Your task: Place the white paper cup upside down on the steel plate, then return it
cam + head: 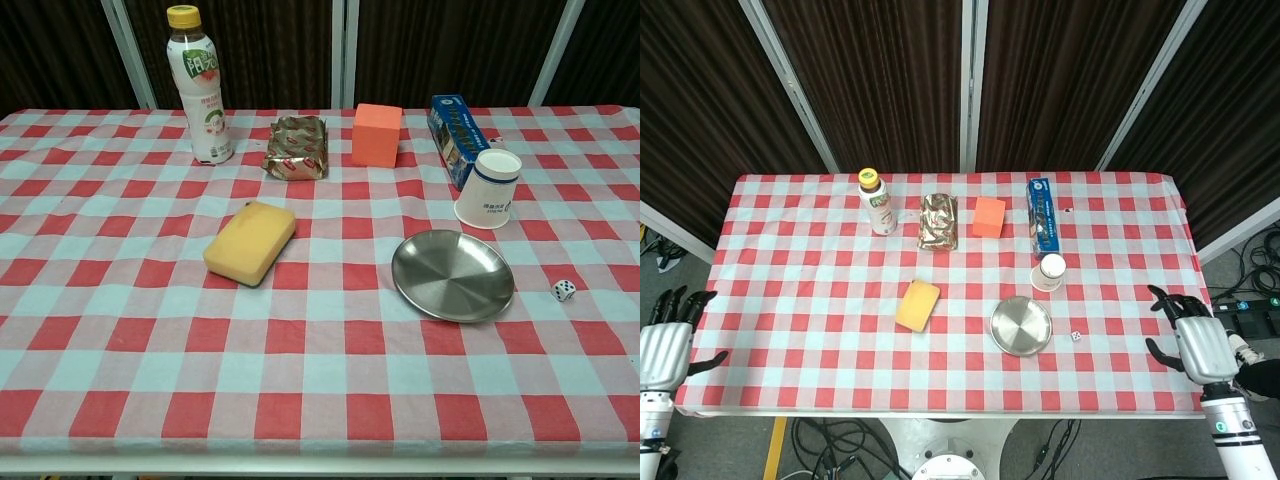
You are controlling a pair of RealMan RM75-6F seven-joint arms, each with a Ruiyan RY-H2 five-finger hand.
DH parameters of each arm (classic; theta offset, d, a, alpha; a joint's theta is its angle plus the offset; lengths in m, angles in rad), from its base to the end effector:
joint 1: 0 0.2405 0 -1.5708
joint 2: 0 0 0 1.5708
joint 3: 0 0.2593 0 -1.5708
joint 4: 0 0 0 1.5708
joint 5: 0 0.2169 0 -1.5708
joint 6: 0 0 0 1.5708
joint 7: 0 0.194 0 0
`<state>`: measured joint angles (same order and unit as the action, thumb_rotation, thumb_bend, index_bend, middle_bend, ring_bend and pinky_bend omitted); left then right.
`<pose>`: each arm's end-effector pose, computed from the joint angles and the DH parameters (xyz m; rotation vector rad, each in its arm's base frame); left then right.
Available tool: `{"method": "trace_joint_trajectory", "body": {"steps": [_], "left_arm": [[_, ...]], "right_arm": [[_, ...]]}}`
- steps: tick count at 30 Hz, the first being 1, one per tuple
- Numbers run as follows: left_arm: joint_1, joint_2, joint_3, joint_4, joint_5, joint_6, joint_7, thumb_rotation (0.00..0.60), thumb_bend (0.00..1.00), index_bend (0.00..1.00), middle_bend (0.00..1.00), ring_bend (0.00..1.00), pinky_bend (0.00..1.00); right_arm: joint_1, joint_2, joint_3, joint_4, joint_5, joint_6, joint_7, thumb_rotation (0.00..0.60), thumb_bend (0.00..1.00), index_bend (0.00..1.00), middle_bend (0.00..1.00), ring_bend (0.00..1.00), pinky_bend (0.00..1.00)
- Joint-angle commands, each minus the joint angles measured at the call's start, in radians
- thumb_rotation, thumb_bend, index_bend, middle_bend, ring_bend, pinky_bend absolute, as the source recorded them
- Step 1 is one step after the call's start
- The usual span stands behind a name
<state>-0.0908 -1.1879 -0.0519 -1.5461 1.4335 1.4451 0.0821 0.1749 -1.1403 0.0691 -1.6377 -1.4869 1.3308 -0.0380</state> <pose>-0.3366 0.2344 0.1358 -1.3752 -0.8985 -0.7960 -0.2973 -0.2612 0.1209 1.5087 -0.9584 0.8925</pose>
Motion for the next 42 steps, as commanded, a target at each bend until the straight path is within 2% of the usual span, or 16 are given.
{"method": "trace_joint_trajectory", "body": {"steps": [1,3,5,7,9,13,17,33,37,42], "left_arm": [[-0.001,0.001,0.000,-0.002,0.002,0.001,0.001,0.600,0.00,0.15,0.16,0.04,0.00],[0.000,0.000,-0.001,-0.002,0.002,0.004,0.001,0.600,0.00,0.15,0.16,0.04,0.00],[0.000,0.000,-0.001,-0.001,-0.001,0.003,0.001,0.600,0.00,0.15,0.16,0.04,0.00],[0.000,-0.001,0.000,-0.001,-0.002,0.000,0.000,0.600,0.00,0.15,0.16,0.04,0.00],[-0.002,-0.001,0.002,0.000,-0.002,-0.004,0.000,0.600,0.00,0.15,0.16,0.04,0.00],[-0.001,-0.003,0.002,0.003,-0.001,0.000,-0.003,0.600,0.00,0.15,0.16,0.04,0.00],[0.003,-0.006,0.003,0.010,-0.005,0.001,-0.010,0.600,0.00,0.15,0.16,0.04,0.00],[0.006,-0.017,0.005,0.035,-0.007,-0.002,-0.037,0.600,0.00,0.15,0.16,0.04,0.00],[0.008,-0.018,0.005,0.038,-0.008,0.000,-0.041,0.600,0.00,0.15,0.16,0.04,0.00],[0.010,-0.016,0.006,0.039,-0.006,0.001,-0.047,0.600,0.00,0.15,0.16,0.04,0.00]], "right_arm": [[0.068,-0.035,0.002,0.033,0.044,-0.117,-0.115,0.600,0.21,0.12,0.59,0.50,0.49],[0.105,-0.055,0.004,0.047,0.068,-0.184,-0.148,0.600,0.21,0.14,0.67,0.60,0.63],[0.141,-0.078,0.003,0.069,0.077,-0.242,-0.167,0.600,0.21,0.20,0.80,0.74,0.82],[0.170,-0.101,-0.001,0.094,0.087,-0.291,-0.194,0.600,0.21,0.25,0.87,0.83,0.93],[0.202,-0.133,-0.005,0.128,0.094,-0.336,-0.235,0.600,0.20,0.29,0.92,0.88,0.99],[0.244,-0.186,-0.015,0.175,0.109,-0.403,-0.260,0.600,0.21,0.36,0.97,0.92,1.00],[0.268,-0.235,-0.024,0.232,0.110,-0.432,-0.253,0.600,0.21,0.39,0.97,0.92,1.00],[0.307,-0.321,-0.046,0.326,0.070,-0.432,-0.174,0.600,0.21,0.46,0.97,0.92,1.00],[0.314,-0.337,-0.047,0.345,0.068,-0.429,-0.172,0.600,0.24,0.57,0.97,0.92,1.00],[0.324,-0.317,-0.036,0.290,0.039,-0.387,-0.150,0.600,0.26,0.63,0.97,0.92,1.00]]}}
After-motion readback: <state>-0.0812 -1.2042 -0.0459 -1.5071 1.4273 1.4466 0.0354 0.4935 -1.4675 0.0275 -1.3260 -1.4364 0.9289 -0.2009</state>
